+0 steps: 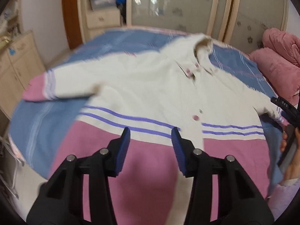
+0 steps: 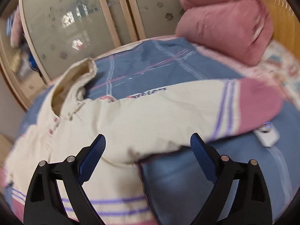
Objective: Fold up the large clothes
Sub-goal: 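Grasp the pink sleeve cuff with the right tool and fold it across the jacket front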
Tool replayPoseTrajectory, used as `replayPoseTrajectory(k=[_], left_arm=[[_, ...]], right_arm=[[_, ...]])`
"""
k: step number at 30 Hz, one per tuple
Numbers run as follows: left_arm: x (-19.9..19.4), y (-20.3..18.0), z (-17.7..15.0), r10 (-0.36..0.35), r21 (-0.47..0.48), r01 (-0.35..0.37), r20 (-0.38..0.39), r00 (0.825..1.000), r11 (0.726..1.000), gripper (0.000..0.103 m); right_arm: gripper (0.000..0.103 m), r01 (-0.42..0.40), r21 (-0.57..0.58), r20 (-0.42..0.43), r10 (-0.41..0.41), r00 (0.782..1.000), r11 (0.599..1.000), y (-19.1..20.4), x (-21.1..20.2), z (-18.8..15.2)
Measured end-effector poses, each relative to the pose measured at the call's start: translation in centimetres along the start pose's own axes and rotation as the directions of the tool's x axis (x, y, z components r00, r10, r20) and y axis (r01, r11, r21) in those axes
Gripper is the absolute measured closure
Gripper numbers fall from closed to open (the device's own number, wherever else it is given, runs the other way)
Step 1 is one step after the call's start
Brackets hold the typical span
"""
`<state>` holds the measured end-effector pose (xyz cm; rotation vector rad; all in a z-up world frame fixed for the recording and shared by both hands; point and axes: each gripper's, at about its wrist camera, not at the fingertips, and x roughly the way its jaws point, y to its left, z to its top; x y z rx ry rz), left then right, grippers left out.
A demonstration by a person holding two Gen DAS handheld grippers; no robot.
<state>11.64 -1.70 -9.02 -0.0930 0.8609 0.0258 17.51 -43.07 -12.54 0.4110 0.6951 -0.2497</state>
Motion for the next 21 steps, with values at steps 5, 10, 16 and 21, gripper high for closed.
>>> replayPoseTrajectory(k=[5,10,16,21], left_arm=[[3.3,-3.4,1.1,0.057,-0.004,-0.057,0.011,0.998,0.998,0.005],[6.3,-8.7,2.4,0.094,0.108,-0.095,0.014,0.995,0.99,0.005],[10.7,-13.0,0.7,-0.081,0.164,0.112,-0.186,0.979,0.98,0.103],[12.2,-14.1,-0.9,-0.082,0.207,0.13,-0.224,0.971,0.97,0.099]], right_arm=[[0.01,-0.031,0.11,-0.14,0.046,0.989,0.993,-3.8,3.0,0.1],[0.01,-0.009,0.136,-0.193,0.036,0.981,0.991,-7.4,3.2,0.6],[0.01,0.203,0.32,-0.057,-0.195,0.979,0.926,-13.8,0.9,1.5],[0.011,0.155,0.492,-0.011,-0.172,0.985,0.856,-18.2,0.8,2.4]])
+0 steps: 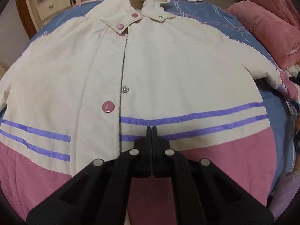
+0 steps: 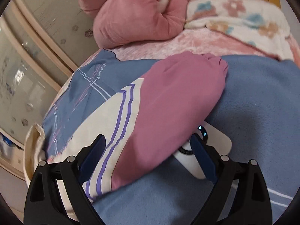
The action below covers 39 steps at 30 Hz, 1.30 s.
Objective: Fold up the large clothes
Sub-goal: 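Grasp the pink sleeve cuff with the right tool and fold it across the jacket front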
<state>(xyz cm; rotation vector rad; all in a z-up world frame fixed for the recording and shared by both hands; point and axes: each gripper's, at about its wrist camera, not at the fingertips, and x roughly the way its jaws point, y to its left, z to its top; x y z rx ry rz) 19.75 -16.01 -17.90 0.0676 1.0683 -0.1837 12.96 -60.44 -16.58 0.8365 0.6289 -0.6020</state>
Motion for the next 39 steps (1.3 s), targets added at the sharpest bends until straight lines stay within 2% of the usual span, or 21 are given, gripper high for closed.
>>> replayPoseTrajectory(k=[2,4,5,8,11,12,13,15,17,19,21,24,25,27,28,31,32,33,36,37,39], left_arm=[[-0.1,0.0,0.0,0.006,0.006,-0.006,0.0,1.0,1.0,0.078],[-0.2,0.0,0.1,0.013,0.007,-0.013,0.005,1.0,1.0,0.012],[-0.3,0.1,0.0,0.003,0.005,-0.003,0.006,1.0,1.0,0.009],[-0.3,-0.5,-0.4,0.039,0.039,-0.039,0.011,0.999,0.998,0.009],[-0.7,-0.7,-0.7,0.054,0.049,-0.055,0.026,0.998,0.997,0.029],[-0.9,-0.6,-0.6,0.057,0.043,-0.058,0.029,0.998,0.997,0.046],[-1.0,-0.3,-0.4,0.055,0.031,-0.056,0.03,0.998,0.998,0.061],[-1.3,0.8,0.0,0.026,-0.021,-0.026,0.029,0.999,0.999,0.077],[-1.5,2.1,0.3,0.012,-0.069,-0.01,0.028,1.0,0.998,0.079],[-2.3,4.0,0.5,0.024,-0.129,-0.018,0.045,0.999,0.991,0.076],[-3.4,5.7,0.5,0.071,-0.178,-0.057,0.076,0.995,0.982,0.066],[-5.2,7.9,0.6,0.162,-0.225,-0.131,0.122,0.979,0.965,0.036],[-5.8,8.4,0.6,0.178,-0.234,-0.143,0.134,0.975,0.962,0.031],[-6.6,9.3,0.7,0.184,-0.252,-0.141,0.155,0.971,0.957,0.029],[-6.8,9.6,0.8,0.177,-0.258,-0.133,0.156,0.972,0.957,0.029],[-6.6,10.1,1.2,0.157,-0.282,-0.113,0.138,0.978,0.953,0.029],[-6.3,10.1,1.3,0.151,-0.293,-0.105,0.137,0.979,0.95,0.029],[-6.1,10.1,1.3,0.135,-0.3,-0.087,0.143,0.981,0.95,0.029],[-5.6,9.3,1.3,0.141,-0.3,-0.085,0.17,0.975,0.95,0.024],[-5.8,9.0,1.1,0.167,-0.292,-0.108,0.185,0.969,0.95,0.023],[-6.6,8.3,1.0,0.217,-0.288,-0.146,0.231,0.948,0.946,0.022]], right_arm=[[0.012,-0.047,0.021,-0.055,0.048,0.997,0.999,0.0,1.3,0.2],[0.012,-0.05,0.005,-0.053,0.051,0.997,0.999,0.7,2.2,0.4],[0.015,-0.033,-0.025,-0.036,0.032,0.999,0.999,1.4,2.7,0.4],[0.094,0.006,-0.035,-0.016,-0.006,1.0,0.999,1.6,3.7,0.5],[0.095,-0.137,0.047,0.038,0.135,0.99,0.989,0.8,2.3,0.8],[0.095,-0.218,0.026,0.08,0.216,0.973,0.976,1.5,0.6,0.9],[0.095,-0.3,-0.019,0.113,0.301,0.947,0.954,2.4,-1.4,0.8],[0.095,-0.492,-0.136,0.129,0.508,0.852,0.86,5.3,-5.5,-0.2],[0.095,-0.62,-0.253,0.055,0.651,0.757,0.742,8.6,-8.3,-2.3],[0.095,-0.706,-0.411,-0.118,0.734,0.669,0.577,13.5,-10.3,-6.6],[0.094,-0.741,-0.542,-0.338,0.704,0.624,0.397,18.5,-11.1,-12.5],[0.084,-0.749,-0.619,-0.526,0.584,0.618,0.235,22.7,-10.8,-19.8],[0.078,-0.742,-0.634,-0.541,0.562,0.626,0.217,23.2,-10.7,-21.0],[0.024,-0.732,-0.647,-0.526,0.57,0.631,0.214,23.3,-11.0,-21.9],[0.017,-0.735,-0.64,-0.507,0.596,0.623,0.224,23.1,-11.3,-21.6],[0.014,-0.805,-0.541,-0.497,0.678,0.541,0.245,21.8,-11.4,-19.3],[0.013,-0.803,-0.517,-0.453,0.701,0.55,0.296,21.3,-11.2,-18.5],[0.012,-0.782,-0.512,-0.401,0.706,0.584,0.356,20.7,-10.8,-17.7],[0.012,-0.607,-0.531,-0.206,0.605,0.769,0.591,19.9,-8.5,-17.0],[0.012,-0.542,-0.552,-0.175,0.547,0.818,0.634,20.0,-7.6,-17.1],[0.012,-0.45,-0.604,-0.168,0.447,0.879,0.658,20.5,-6.0,-17.9]])
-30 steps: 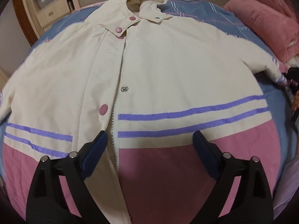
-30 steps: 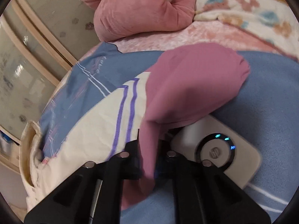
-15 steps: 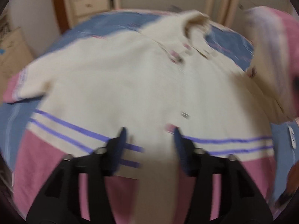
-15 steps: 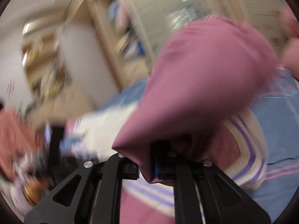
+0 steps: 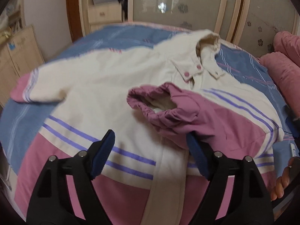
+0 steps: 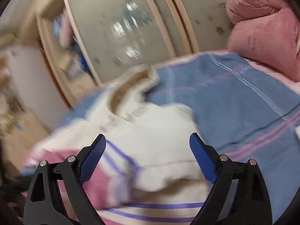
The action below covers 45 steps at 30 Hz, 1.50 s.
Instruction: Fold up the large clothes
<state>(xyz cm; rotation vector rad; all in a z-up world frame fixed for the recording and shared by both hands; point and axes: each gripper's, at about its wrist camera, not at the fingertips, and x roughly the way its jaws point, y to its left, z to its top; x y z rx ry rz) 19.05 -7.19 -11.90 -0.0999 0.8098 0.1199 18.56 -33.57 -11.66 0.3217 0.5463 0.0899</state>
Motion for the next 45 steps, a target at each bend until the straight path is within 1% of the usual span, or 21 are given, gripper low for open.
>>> replayPoseTrajectory(k=[3,6,11,13,14,15,16,17,21,23,24,25,27,28,32,33,35,37,39,41,45], left_arm=[[-0.8,0.2,0.2,-0.038,-0.029,0.038,0.02,0.999,0.999,0.015],[0.3,0.6,0.5,-0.129,-0.071,0.125,-0.053,0.99,0.99,0.01],[3.8,0.5,0.5,-0.25,-0.181,0.216,-0.194,0.948,0.959,0.006],[4.3,-0.1,0.5,-0.226,-0.165,0.195,-0.196,0.954,0.967,0.006],[4.6,-0.5,0.7,-0.181,-0.137,0.155,-0.202,0.963,0.978,0.011],[4.7,-0.7,0.9,-0.168,-0.126,0.144,-0.205,0.964,0.981,0.043],[4.8,-0.7,0.9,-0.197,-0.135,0.17,-0.217,0.956,0.976,0.087],[5.0,-0.4,1.0,-0.272,-0.179,0.233,-0.239,0.932,0.956,0.098],[4.3,1.0,0.8,-0.331,-0.26,0.274,-0.207,0.921,0.926,0.1],[3.9,2.0,0.5,-0.363,-0.309,0.294,-0.194,0.911,0.904,0.071],[3.7,2.6,0.4,-0.378,-0.344,0.3,-0.188,0.907,0.89,0.029],[3.4,3.4,0.3,-0.396,-0.382,0.311,-0.167,0.903,0.87,0.006],[2.2,4.9,0.1,-0.449,-0.445,0.376,-0.067,0.891,0.813,0.006],[1.8,5.0,0.4,-0.452,-0.441,0.387,-0.048,0.891,0.81,0.005],[2.1,3.3,1.5,-0.379,-0.359,0.324,-0.093,0.921,0.875,0.006],[2.3,2.6,1.7,-0.358,-0.329,0.308,-0.102,0.928,0.893,0.009],[2.6,1.1,2.2,-0.311,-0.25,0.276,-0.114,0.944,0.928,0.032],[2.5,1.0,2.3,-0.307,-0.214,0.278,-0.119,0.944,0.937,0.074],[3.0,1.0,2.9,-0.398,-0.216,0.368,-0.116,0.91,0.904,0.09],[2.6,1.2,3.2,-0.406,-0.205,0.381,-0.094,0.909,0.901,0.092],[1.8,1.8,4.6,-0.317,-0.161,0.308,-0.029,0.948,0.938,0.093]], right_arm=[[0.012,0.06,-0.122,-0.082,-0.07,0.994,0.991,1.3,1.4,-0.8],[0.011,0.117,-0.244,-0.076,-0.139,0.987,0.963,3.1,2.9,-1.6],[0.008,0.145,-0.27,-0.062,-0.167,0.984,0.952,2.7,3.0,-1.9],[0.008,0.141,-0.256,-0.066,-0.163,0.984,0.956,2.4,2.8,-2.1],[0.008,0.137,-0.248,-0.067,-0.158,0.985,0.959,2.2,2.3,-2.1],[0.008,0.134,-0.233,-0.064,-0.153,0.986,0.963,2.0,2.2,-1.9],[0.008,0.133,-0.22,-0.055,-0.148,0.987,0.966,1.7,2.0,-1.8],[0.008,0.132,-0.205,-0.046,-0.144,0.988,0.97,1.5,1.8,-1.6],[0.008,0.112,-0.133,-0.021,-0.116,0.993,0.985,0.3,0.4,-1.0],[0.008,0.093,-0.102,-0.019,-0.096,0.995,0.99,-0.1,0.2,-0.8],[0.008,0.079,-0.088,-0.02,-0.081,0.996,0.993,-0.4,0.1,-0.6],[0.008,0.072,-0.082,-0.021,-0.074,0.997,0.994,-0.5,0.0,-0.6],[0.008,0.068,-0.085,-0.021,-0.07,0.997,0.994,-0.4,-0.1,-0.5],[0.008,0.068,-0.092,-0.022,-0.07,0.997,0.993,-0.3,0.0,-0.6],[0.008,0.057,-0.12,-0.027,-0.061,0.998,0.991,0.4,0.2,-0.8],[0.008,0.057,-0.128,-0.026,-0.061,0.998,0.99,0.6,0.2,-0.8],[0.008,0.056,-0.146,-0.021,-0.06,0.998,0.988,1.0,0.1,-0.9],[0.008,0.051,-0.157,-0.018,-0.054,0.998,0.986,1.1,0.1,-0.9],[0.008,0.035,-0.149,-0.022,-0.039,0.999,0.988,1.0,0.0,-0.9],[0.008,0.007,-0.129,-0.032,-0.012,0.999,0.992,0.7,0.0,-0.8],[0.008,0.007,-0.149,-0.035,-0.013,0.999,0.989,0.6,-0.3,-0.6]])
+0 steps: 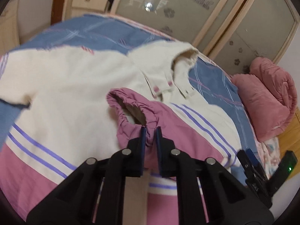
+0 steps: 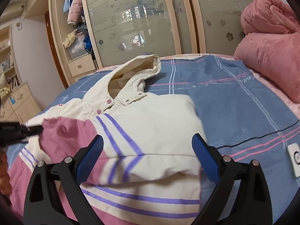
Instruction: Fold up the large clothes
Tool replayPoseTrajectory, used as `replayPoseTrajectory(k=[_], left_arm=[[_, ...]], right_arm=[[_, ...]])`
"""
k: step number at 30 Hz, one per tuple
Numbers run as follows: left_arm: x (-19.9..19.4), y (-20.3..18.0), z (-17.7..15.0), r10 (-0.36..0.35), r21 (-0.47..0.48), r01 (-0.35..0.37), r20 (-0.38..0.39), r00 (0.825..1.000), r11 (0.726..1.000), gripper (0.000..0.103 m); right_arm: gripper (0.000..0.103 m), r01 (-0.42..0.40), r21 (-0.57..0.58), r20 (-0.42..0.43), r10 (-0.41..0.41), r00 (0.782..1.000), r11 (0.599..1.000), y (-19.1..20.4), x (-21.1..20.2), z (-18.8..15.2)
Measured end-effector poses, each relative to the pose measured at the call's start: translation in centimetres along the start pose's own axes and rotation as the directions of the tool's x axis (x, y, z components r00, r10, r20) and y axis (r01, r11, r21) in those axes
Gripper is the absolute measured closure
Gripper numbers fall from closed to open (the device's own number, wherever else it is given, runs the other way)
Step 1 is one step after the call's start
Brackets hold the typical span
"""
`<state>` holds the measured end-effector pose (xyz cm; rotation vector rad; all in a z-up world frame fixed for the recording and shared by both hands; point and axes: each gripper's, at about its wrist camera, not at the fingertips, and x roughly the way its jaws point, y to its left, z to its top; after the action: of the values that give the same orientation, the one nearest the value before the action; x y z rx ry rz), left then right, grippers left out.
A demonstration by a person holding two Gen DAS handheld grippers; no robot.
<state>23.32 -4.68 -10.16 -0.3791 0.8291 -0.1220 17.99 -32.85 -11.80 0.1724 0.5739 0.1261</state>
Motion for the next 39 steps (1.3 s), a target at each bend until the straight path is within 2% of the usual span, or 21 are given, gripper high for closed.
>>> replayPoseTrajectory(k=[2,5,6,7,10,11,12,13,15,16,18,20,23,26,27,29,30,33,35,37,39], left_arm=[[-0.5,0.9,1.2,0.065,-0.006,-0.065,0.051,0.997,0.998,0.093],[-0.7,2.7,2.9,0.207,-0.001,-0.208,0.115,0.972,0.978,0.095],[-0.6,3.4,3.4,0.26,-0.006,-0.261,0.11,0.959,0.965,0.103],[-0.5,3.9,3.6,0.276,-0.013,-0.276,0.103,0.956,0.961,0.103],[-0.3,4.8,3.2,0.235,-0.014,-0.235,0.054,0.97,0.972,0.102],[-0.2,5.0,2.7,0.233,-0.019,-0.232,0.031,0.972,0.972,0.099],[-0.2,5.1,2.3,0.226,-0.026,-0.226,0.019,0.974,0.974,0.081],[-0.2,5.4,1.9,0.191,-0.051,-0.19,-0.001,0.982,0.98,0.047],[-0.4,5.4,1.3,0.136,-0.081,-0.135,0.003,0.991,0.987,0.02],[-0.5,5.1,1.1,0.116,-0.081,-0.115,0.013,0.993,0.99,0.02],[-0.2,3.9,0.7,0.121,-0.048,-0.12,0.003,0.993,0.992,0.018],[0.8,2.4,0.3,0.088,-0.012,-0.089,-0.035,0.995,0.996,0.016],[2.1,1.3,-0.3,0.017,-0.005,-0.017,-0.09,0.996,1.0,0.014],[4.2,0.6,-0.4,0.087,0.02,-0.085,-0.138,0.987,0.996,0.014],[4.8,0.5,-0.5,0.104,0.029,-0.1,-0.154,0.983,0.995,0.017],[5.7,0.3,-0.4,0.119,0.042,-0.114,-0.16,0.98,0.993,0.052],[5.9,0.4,-0.3,0.149,0.053,-0.143,-0.16,0.976,0.988,0.082],[5.4,1.9,0.7,0.138,-0.023,-0.141,-0.118,0.983,0.99,0.095],[4.4,2.9,1.5,0.171,-0.057,-0.175,-0.065,0.983,0.983,0.096],[3.8,3.4,1.6,0.184,-0.064,-0.187,-0.045,0.982,0.98,0.096],[3.9,3.5,1.1,0.176,-0.048,-0.179,-0.063,0.982,0.983,0.096]], right_arm=[[0.008,0.007,0.006,0.004,-0.007,1.0,1.0,-0.3,-0.1,0.0],[0.008,-0.001,0.046,-0.013,0.002,1.0,0.999,-1.0,0.2,0.0],[0.008,-0.004,0.049,-0.018,0.005,1.0,0.999,-1.0,0.3,-0.1],[0.008,-0.01,0.05,-0.024,0.011,1.0,0.999,-0.9,0.5,-0.1],[0.008,-0.062,0.038,-0.045,0.064,0.997,0.997,-0.3,0.8,-0.1],[0.008,-0.076,0.034,-0.053,0.078,0.996,0.997,-0.2,0.9,-0.1],[0.008,-0.1,0.029,-0.071,0.102,0.992,0.995,0.0,1.1,-0.1],[0.008,-0.112,0.032,-0.076,0.114,0.99,0.993,0.1,1.1,-0.2],[0.008,-0.134,0.049,-0.087,0.137,0.987,0.99,0.0,1.3,-0.3],[0.008,-0.141,0.059,-0.09,0.146,0.985,0.988,-0.2,1.3,-0.4],[0.008,-0.146,0.088,-0.093,0.154,0.984,0.985,-0.6,1.5,-0.4],[0.008,-0.145,0.116,-0.095,0.157,0.983,0.982,-1.0,1.6,-0.4],[0.008,-0.144,0.13,-0.096,0.157,0.983,0.981,-1.3,1.7,-0.3],[0.008,-0.154,0.124,-0.087,0.166,0.982,0.98,-1.2,1.4,-0.3],[0.008,-0.156,0.121,-0.08,0.166,0.983,0.98,-1.2,1.2,-0.2],[0.008,-0.16,0.12,-0.068,0.169,0.983,0.98,-1.3,0.9,-0.2],[0.008,-0.163,0.123,-0.062,0.172,0.983,0.979,-1.5,0.7,-0.1],[0.008,-0.196,0.162,-0.057,0.208,0.977,0.967,-2.2,0.7,0.0],[0.008,-0.259,0.233,-0.055,0.279,0.959,0.937,-3.2,1.0,-0.2],[0.008,-0.343,0.365,-0.036,0.382,0.924,0.865,-5.1,1.5,-0.3],[0.008,-0.384,0.45,-0.015,0.436,0.9,0.807,-6.4,1.9,-0.6]])
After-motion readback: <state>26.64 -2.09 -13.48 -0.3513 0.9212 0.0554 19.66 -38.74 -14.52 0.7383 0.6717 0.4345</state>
